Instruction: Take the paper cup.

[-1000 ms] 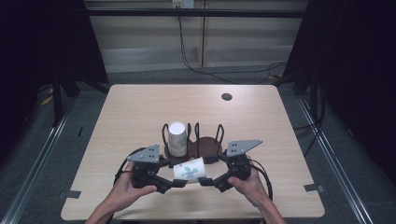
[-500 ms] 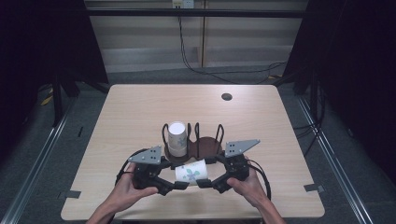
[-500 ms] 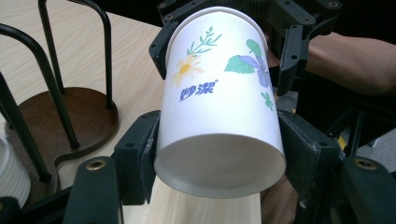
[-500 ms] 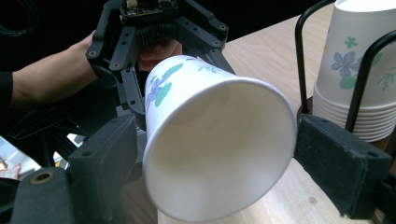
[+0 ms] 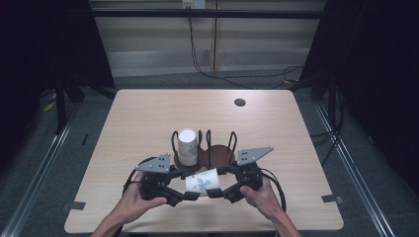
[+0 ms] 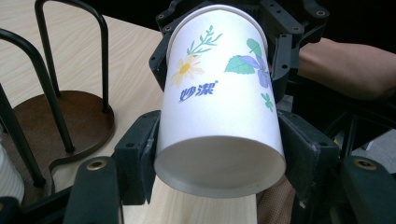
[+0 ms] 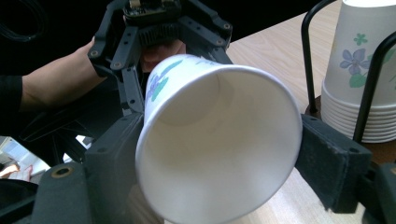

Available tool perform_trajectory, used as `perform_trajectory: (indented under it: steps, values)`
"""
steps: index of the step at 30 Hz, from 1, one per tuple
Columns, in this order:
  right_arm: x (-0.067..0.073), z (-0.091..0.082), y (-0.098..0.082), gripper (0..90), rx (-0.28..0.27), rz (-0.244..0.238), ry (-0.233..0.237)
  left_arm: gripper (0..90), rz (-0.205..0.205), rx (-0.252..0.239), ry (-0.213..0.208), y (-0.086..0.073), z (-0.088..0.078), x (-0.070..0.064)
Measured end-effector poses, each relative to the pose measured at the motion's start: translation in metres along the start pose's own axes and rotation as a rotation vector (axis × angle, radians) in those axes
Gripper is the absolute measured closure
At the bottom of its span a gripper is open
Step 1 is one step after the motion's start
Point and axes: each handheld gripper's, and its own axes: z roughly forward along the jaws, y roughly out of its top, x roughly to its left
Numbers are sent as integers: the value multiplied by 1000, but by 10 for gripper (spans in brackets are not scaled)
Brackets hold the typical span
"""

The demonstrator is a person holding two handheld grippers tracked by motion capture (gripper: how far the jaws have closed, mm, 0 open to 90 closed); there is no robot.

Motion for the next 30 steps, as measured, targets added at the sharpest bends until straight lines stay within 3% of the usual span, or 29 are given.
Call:
perform_trajectory:
  steps: [13, 22, 24, 30]
  values:
    - [-3, -5, 2, 252, -34, 0, 3, 349, -17, 3, -6, -2, 2, 4]
    - [-4, -5, 3, 295, -30, -3, -10, 266, -43, 22, 14, -5, 4, 7]
    - [-4, -6, 3, 299, -32, -4, -16, 209, -52, 25, 23, -5, 3, 7]
    - [-5, -10, 3, 305, -33, 1, -32, 161, -51, 48, 32, -5, 1, 8]
